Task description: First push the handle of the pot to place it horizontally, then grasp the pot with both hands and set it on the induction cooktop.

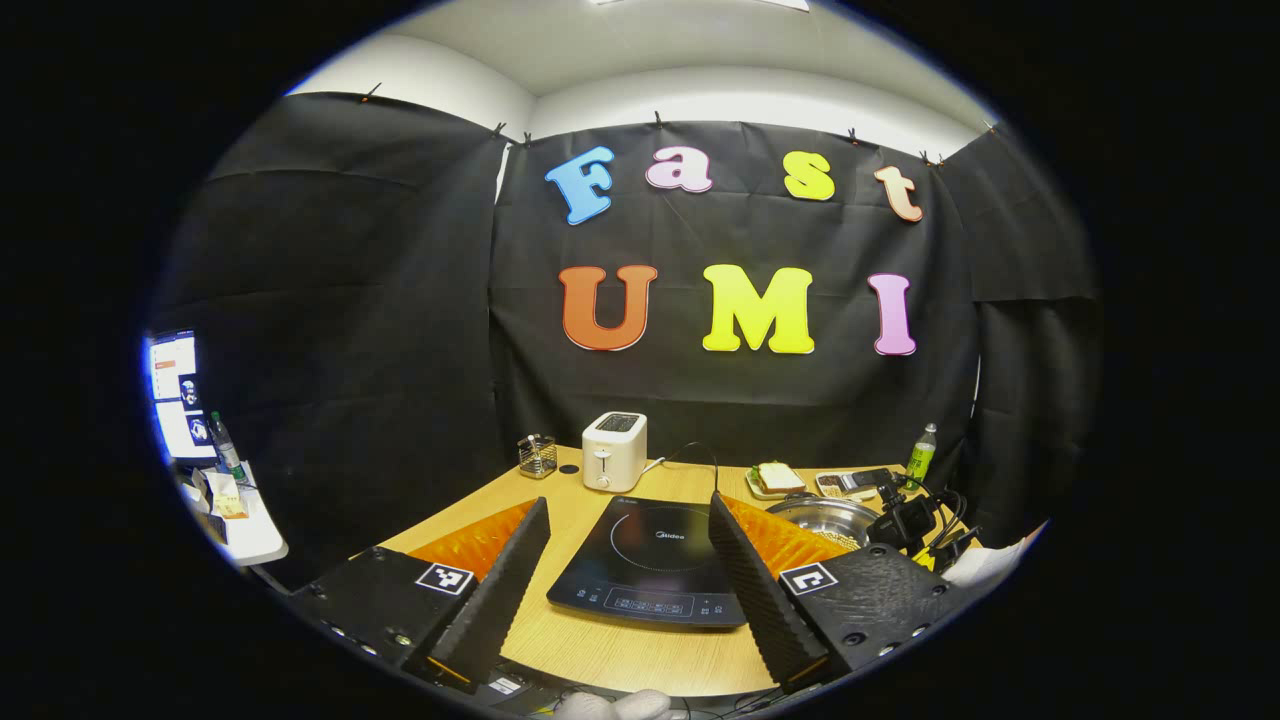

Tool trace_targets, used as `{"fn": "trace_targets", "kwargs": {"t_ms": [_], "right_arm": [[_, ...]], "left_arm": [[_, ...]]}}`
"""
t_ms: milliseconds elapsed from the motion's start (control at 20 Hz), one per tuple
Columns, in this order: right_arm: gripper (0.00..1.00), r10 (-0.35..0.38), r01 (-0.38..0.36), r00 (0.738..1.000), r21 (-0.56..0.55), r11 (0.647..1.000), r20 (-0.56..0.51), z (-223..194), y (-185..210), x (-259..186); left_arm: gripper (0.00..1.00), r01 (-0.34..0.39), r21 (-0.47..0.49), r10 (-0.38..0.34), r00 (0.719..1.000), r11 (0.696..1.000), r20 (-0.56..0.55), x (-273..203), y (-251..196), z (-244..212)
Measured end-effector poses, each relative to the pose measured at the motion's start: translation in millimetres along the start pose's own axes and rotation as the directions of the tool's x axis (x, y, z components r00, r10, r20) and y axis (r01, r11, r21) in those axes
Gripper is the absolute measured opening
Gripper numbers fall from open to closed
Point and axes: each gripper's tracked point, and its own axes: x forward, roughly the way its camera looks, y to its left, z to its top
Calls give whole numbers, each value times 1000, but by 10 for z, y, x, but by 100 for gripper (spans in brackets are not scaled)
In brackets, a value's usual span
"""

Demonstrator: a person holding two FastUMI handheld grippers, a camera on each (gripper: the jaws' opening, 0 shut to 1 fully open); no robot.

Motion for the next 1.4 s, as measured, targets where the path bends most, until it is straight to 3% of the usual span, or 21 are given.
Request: {"fn": "trace_targets", "kwargs": {"t_ms": [1050,1200,1400], "right_arm": [[0,-177,175,984,141,974,2,-36,-1091,-168],[4,-188,185,982,174,967,4,-15,-1239,-206],[0,-226,222,974,160,962,8,14,-1428,-245]], "left_arm": [[95,70,-4,-70,997,998,-13,227,-148,-119],[95,79,-2,-79,997,997,-20,298,-208,-148],[95,96,-13,-96,995,995,-29,410,-302,-166]]}}
